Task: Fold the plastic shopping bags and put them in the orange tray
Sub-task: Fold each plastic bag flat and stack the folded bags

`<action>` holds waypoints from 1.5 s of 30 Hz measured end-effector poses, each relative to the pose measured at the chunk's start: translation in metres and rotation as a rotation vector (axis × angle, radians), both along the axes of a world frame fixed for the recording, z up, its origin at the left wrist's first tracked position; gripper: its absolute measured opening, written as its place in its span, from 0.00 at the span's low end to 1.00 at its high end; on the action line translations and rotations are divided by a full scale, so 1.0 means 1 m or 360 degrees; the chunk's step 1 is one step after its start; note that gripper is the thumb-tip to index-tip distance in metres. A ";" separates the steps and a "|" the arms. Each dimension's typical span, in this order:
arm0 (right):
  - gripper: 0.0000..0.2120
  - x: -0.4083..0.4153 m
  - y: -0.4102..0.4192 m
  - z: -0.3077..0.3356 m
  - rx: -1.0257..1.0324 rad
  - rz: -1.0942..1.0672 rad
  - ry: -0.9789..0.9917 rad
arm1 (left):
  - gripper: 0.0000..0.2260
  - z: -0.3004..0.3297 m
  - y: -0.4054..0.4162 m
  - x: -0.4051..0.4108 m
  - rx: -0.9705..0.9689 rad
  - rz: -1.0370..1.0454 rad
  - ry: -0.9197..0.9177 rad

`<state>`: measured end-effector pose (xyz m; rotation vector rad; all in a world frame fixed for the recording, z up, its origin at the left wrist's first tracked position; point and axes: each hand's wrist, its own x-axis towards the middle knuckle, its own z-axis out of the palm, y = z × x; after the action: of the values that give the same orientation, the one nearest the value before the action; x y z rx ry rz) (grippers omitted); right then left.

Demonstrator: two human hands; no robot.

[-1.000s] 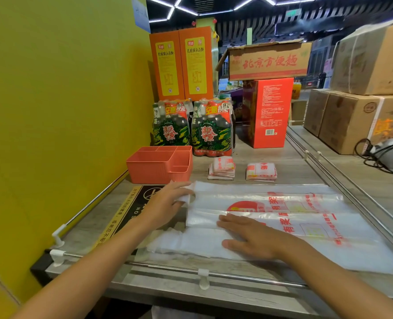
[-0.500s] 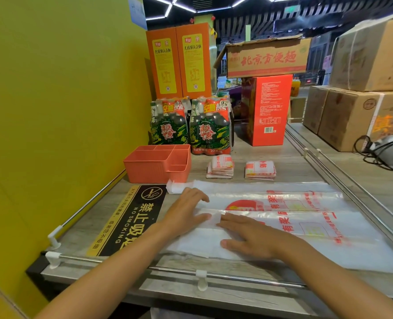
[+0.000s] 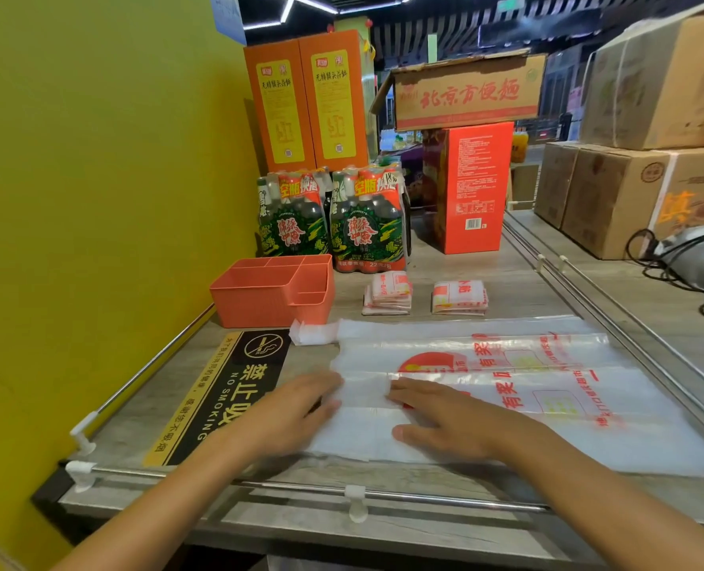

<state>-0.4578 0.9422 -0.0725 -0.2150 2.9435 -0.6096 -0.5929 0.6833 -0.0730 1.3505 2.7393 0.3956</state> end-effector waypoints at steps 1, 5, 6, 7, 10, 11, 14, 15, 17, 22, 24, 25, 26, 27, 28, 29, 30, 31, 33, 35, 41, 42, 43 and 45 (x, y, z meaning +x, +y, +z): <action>0.30 0.000 -0.001 0.001 0.0002 0.0006 0.0008 | 0.24 -0.001 -0.001 0.003 -0.0080 -0.0048 -0.0098; 0.32 0.002 -0.003 0.005 0.0013 -0.0025 -0.0014 | 0.27 -0.001 0.001 0.011 -0.0155 -0.0145 -0.0216; 0.32 0.003 -0.003 0.005 -0.0004 -0.0041 -0.0021 | 0.27 0.000 0.002 0.011 -0.0166 -0.0155 -0.0226; 0.33 0.003 -0.002 0.004 -0.0019 -0.0051 -0.0022 | 0.27 0.001 0.003 0.012 -0.0190 -0.0168 -0.0241; 0.35 0.005 -0.001 0.004 -0.0059 -0.0053 -0.0019 | 0.28 0.001 0.003 0.015 -0.0279 -0.0199 -0.0306; 0.35 0.005 -0.001 0.005 -0.0083 -0.0051 -0.0018 | 0.28 0.000 0.004 0.015 -0.0294 -0.0210 -0.0334; 0.35 0.005 -0.006 0.006 -0.0112 -0.0025 -0.0008 | 0.28 0.000 0.004 0.018 -0.0299 -0.0230 -0.0347; 0.35 0.005 -0.007 0.006 -0.0109 -0.0016 0.0002 | 0.28 0.000 0.005 0.019 -0.0305 -0.0231 -0.0347; 0.35 0.004 -0.010 0.007 -0.0086 -0.0003 0.0012 | 0.28 0.000 0.006 0.019 -0.0316 -0.0231 -0.0344; 0.33 0.002 -0.014 0.007 -0.0005 0.0036 0.0051 | 0.27 -0.002 0.007 0.019 -0.0307 -0.0240 -0.0294; 0.33 0.001 -0.015 0.006 0.0007 0.0055 0.0069 | 0.27 -0.002 0.008 0.020 -0.0295 -0.0244 -0.0277; 0.33 0.000 -0.016 0.006 0.0013 0.0068 0.0075 | 0.26 -0.003 0.008 0.020 -0.0293 -0.0244 -0.0266; 0.33 -0.001 -0.016 0.005 0.0020 0.0077 0.0077 | 0.26 -0.003 0.009 0.020 -0.0292 -0.0243 -0.0258; 0.32 -0.002 -0.017 0.005 0.0031 0.0085 0.0078 | 0.26 -0.003 0.009 0.020 -0.0284 -0.0244 -0.0259; 0.32 -0.003 -0.018 0.004 0.0047 0.0092 0.0081 | 0.26 -0.004 0.009 0.020 -0.0262 -0.0244 -0.0270; 0.32 -0.003 -0.019 0.004 0.0064 0.0098 0.0087 | 0.26 -0.004 0.009 0.020 -0.0217 -0.0240 -0.0296; 0.31 -0.004 -0.019 0.003 0.0080 0.0103 0.0088 | 0.26 -0.004 0.008 0.020 -0.0150 -0.0222 -0.0336; 0.31 -0.004 -0.019 0.003 0.0090 0.0104 0.0084 | 0.26 -0.003 0.008 0.020 -0.0072 -0.0182 -0.0376; 0.32 -0.004 -0.018 0.002 0.0098 0.0101 0.0061 | 0.27 -0.004 0.007 0.018 0.0081 -0.0042 -0.0386; 0.32 -0.004 -0.017 0.001 0.0114 0.0107 0.0046 | 0.27 -0.004 0.006 0.014 0.0219 0.0105 -0.0283; 0.32 -0.006 -0.016 -0.002 0.0135 0.0140 0.0012 | 0.21 -0.002 0.003 0.016 0.0412 0.0212 -0.0392; 0.32 -0.006 -0.016 -0.002 0.0129 0.0141 0.0009 | 0.21 -0.001 0.004 0.016 0.0476 0.0233 -0.0465; 0.32 -0.005 -0.016 -0.001 0.0120 0.0142 0.0007 | 0.22 0.001 0.005 0.016 0.0550 0.0276 -0.0553; 0.33 -0.006 -0.015 -0.002 0.0104 0.0148 0.0009 | 0.23 0.003 0.007 0.012 0.0715 0.0360 -0.0732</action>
<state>-0.4635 0.9271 -0.0741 -0.3446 2.9336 -0.4999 -0.5813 0.6906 -0.0703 0.8549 2.4893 1.2254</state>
